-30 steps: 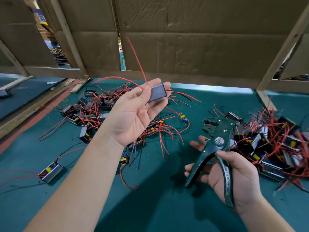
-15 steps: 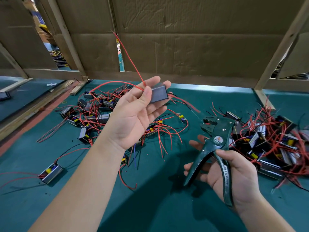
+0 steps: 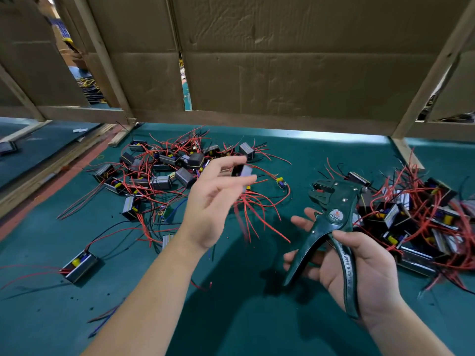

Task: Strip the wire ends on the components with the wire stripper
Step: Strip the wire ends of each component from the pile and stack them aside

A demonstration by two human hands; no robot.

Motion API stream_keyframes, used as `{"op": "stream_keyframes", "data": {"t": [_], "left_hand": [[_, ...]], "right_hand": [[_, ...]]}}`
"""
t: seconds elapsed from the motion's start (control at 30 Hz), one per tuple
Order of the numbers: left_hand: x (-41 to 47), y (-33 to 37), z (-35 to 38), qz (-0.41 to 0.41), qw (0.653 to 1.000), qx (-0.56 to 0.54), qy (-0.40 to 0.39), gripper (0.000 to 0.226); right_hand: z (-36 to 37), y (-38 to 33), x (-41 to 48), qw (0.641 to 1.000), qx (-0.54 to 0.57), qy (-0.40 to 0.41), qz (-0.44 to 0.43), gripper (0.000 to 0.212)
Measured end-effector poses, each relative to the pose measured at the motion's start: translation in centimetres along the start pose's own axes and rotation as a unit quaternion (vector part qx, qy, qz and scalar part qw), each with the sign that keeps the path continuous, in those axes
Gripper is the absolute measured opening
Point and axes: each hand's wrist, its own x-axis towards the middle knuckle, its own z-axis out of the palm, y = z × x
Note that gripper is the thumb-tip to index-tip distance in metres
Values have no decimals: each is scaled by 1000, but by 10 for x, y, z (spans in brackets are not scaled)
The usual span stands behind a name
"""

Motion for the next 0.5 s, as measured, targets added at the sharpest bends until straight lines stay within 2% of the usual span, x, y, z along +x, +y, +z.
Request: {"op": "stream_keyframes", "data": {"t": [0.1, 0.17, 0.2, 0.27, 0.4, 0.5], "left_hand": [[0, -7, 10, -86, 983, -6, 165, 36], [4, -15, 16, -124, 966, -2, 225, 21], [6, -17, 20, -143, 964, -28, 223, 23], [6, -24, 27, -187, 961, -78, 188, 41], [-3, -30, 34, -210, 950, -188, 133, 10], [-6, -32, 28, -180, 959, -206, 78, 9]], "right_hand": [[0, 0, -1, 1000, -2, 0, 0, 63], [0, 0, -1, 1000, -4, -2, 1, 63], [0, 0, -1, 1000, -5, -2, 2, 63], [1, 0, -1, 1000, -8, -1, 3, 63], [1, -1, -2, 1000, -14, -1, 4, 64], [2, -3, -2, 1000, -16, -13, 5, 72]]}}
